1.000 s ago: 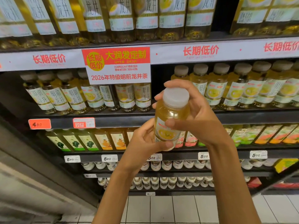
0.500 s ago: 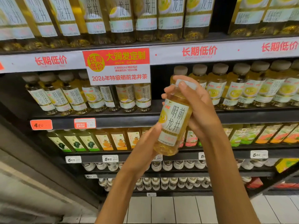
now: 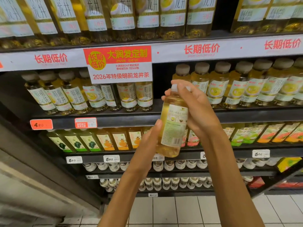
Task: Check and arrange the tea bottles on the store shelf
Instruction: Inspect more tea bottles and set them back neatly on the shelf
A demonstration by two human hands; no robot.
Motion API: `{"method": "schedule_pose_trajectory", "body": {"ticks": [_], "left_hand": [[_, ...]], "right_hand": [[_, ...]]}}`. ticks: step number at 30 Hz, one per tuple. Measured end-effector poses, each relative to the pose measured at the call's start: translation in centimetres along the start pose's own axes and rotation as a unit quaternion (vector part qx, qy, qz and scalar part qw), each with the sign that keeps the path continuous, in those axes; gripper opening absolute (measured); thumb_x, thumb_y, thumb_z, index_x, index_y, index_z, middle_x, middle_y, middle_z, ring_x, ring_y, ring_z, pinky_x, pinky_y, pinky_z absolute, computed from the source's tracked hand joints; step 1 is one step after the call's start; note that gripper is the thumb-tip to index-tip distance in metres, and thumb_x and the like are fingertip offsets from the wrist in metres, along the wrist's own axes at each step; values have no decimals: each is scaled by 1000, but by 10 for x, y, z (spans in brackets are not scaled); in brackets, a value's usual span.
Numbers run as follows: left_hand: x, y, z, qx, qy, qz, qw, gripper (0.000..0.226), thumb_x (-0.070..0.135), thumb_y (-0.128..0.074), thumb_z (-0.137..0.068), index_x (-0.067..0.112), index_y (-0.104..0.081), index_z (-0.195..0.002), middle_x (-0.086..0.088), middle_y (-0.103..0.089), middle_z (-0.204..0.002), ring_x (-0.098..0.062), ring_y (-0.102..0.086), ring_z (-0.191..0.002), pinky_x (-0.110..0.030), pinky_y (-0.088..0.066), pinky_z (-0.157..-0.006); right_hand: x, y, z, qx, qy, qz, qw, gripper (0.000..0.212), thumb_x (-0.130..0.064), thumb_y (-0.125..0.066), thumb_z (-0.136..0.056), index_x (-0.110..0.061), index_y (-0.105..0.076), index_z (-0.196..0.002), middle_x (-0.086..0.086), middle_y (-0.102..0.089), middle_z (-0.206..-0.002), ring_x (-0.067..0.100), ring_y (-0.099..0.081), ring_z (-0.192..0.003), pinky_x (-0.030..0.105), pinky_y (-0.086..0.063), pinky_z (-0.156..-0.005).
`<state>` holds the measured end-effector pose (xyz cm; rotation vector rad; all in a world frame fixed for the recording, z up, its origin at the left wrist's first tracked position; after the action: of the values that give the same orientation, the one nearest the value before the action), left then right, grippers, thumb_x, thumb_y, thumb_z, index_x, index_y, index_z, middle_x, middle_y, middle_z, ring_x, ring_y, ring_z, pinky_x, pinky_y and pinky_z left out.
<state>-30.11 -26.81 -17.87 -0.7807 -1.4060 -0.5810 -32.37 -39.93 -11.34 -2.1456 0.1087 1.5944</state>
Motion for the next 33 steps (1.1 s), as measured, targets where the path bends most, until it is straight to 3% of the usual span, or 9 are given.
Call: {"method": "schedule_pose_trajectory", "body": {"ticks": [3, 6, 11, 14, 17, 21, 26, 29, 33], "left_hand": [[5, 2, -5, 31, -28, -34, 999, 48, 58, -33, -91, 33, -57, -124, 11, -68, -119, -5, -62, -112, -26, -50, -93], [4, 3, -5, 30, -11, -1, 999, 54, 61, -26, -93, 33, -60, -123, 4, -69, -116, -13, -65, -109, -30, -52, -91], [1, -1, -2, -74, 100, 143, 982, 71, 60, -21, -98, 7, -67, -110, -19, -67, -87, -28, -67, -71, -34, -54, -62], [-2, 5, -3, -32, 49, 41, 997, 66, 61, -18, -97, 21, -68, -114, -7, -73, -104, -21, -70, -94, -36, -52, -83], [3, 5, -5, 4, -9, -38, 999, 57, 64, -21, -93, 37, -67, -113, 6, -72, -110, -8, -66, -106, -37, -47, -96], [1, 3, -9, -2, 11, 18, 1000, 50, 66, -24, -92, 46, -67, -108, 7, -73, -107, -11, -69, -100, -30, -56, -83], [-4, -1, -12, -80, 106, 191, 973, 70, 64, -30, -91, 6, -62, -115, -18, -68, -83, -27, -67, -66, -32, -54, -55], [-10, 0, -14, -64, 100, 180, 977, 68, 63, -27, -92, 12, -62, -119, -16, -70, -94, -26, -69, -80, -34, -56, -66], [-11, 10, -13, -13, 25, 8, 1000, 40, 62, -34, -94, 42, -60, -116, 14, -67, -118, -1, -60, -112, -22, -48, -89]], "right_hand": [[-1, -1, 0, 31, 23, 45, 998, 25, -34, -61, -87, -25, -61, -111, -1, -73, -101, 13, -67, -100, 28, -56, -80], [2, -2, 0, 16, 1, -39, 999, 35, -34, -58, -85, -22, -61, -117, 8, -67, -118, 21, -63, -111, 34, -52, -93], [5, -7, -2, -40, -32, -86, 995, 39, -30, -54, -85, -12, -56, -120, 12, -71, -99, 27, -68, -97, 39, -54, -88], [2, -7, -3, -11, -12, -23, 1000, 31, -30, -57, -86, -13, -60, -111, 4, -68, -85, 20, -69, -85, 33, -56, -77], [-1, -6, -3, 30, 11, 52, 998, 25, -35, -61, -85, -21, -63, -106, 0, -72, -93, 17, -69, -93, 26, -56, -72], [6, -3, -3, 27, -39, -27, 998, 32, -32, -55, -90, -19, -60, -118, 10, -60, -129, 21, -58, -118, 36, -52, -95], [13, -2, -5, 7, -74, -78, 994, 27, -21, -49, -97, -11, -55, -121, 10, -72, -102, 22, -69, -93, 34, -58, -81], [13, -2, -8, 18, -53, -25, 998, 20, -24, -50, -98, -16, -60, -113, 5, -72, -94, 18, -70, -88, 29, -57, -72], [12, 5, -9, 49, 12, 43, 998, 16, -26, -55, -95, -26, -62, -109, 0, -72, -103, 18, -66, -105, 36, -53, -88]]}}
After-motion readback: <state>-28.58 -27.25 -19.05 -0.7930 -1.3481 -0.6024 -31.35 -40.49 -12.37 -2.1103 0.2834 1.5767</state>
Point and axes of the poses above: each hand's wrist, its own z-axis away from the middle knuckle, its own y-axis out of the back of the hand, x = y × z, the point moved 3 cm from there along -z, towards the middle knuckle
